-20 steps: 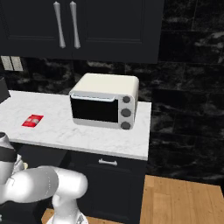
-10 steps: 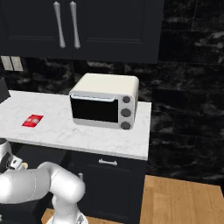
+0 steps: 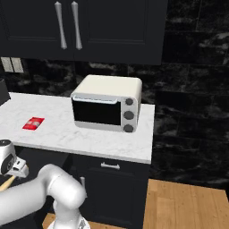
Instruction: Pick the pizza cutter from the drawer and place it on the counter.
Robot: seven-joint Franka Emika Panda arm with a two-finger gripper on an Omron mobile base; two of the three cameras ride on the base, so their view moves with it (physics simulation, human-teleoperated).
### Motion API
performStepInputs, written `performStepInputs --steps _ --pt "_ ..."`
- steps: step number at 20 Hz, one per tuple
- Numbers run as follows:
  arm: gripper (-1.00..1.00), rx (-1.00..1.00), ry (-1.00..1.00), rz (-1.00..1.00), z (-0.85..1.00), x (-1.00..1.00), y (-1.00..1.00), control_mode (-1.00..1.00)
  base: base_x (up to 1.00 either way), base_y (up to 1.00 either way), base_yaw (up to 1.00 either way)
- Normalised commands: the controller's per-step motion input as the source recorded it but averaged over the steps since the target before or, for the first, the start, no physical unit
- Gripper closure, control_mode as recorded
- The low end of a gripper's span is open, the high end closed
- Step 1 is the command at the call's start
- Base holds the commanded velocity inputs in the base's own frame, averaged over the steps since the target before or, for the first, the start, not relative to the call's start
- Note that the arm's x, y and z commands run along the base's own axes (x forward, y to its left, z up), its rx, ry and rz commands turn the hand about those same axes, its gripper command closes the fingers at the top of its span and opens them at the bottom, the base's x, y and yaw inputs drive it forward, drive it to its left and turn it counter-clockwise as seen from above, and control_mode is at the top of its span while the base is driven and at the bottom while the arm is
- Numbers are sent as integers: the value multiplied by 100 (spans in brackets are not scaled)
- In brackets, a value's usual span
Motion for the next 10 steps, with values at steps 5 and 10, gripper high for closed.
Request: performStepInputs --steps 5,10 --pt "-100 0 0 0 -19 1 18 -100 0 0 0" --pt "-100 0 0 0 -20 0 11 -100 0 0 0"
